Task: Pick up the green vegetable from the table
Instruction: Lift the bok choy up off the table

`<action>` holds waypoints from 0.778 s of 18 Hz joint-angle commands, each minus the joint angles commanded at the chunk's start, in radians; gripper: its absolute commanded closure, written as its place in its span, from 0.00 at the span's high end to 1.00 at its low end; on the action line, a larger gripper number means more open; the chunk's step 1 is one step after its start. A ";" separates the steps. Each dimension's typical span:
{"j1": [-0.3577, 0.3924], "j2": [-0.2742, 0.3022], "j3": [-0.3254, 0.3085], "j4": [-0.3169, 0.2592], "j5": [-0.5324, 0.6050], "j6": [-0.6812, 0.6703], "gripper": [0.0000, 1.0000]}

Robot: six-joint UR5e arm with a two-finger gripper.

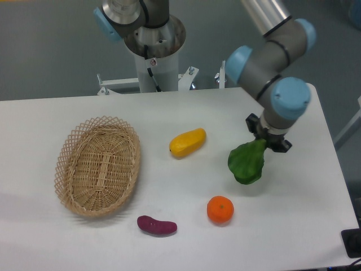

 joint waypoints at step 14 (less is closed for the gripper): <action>0.014 -0.090 0.210 -0.015 -0.147 -0.017 0.32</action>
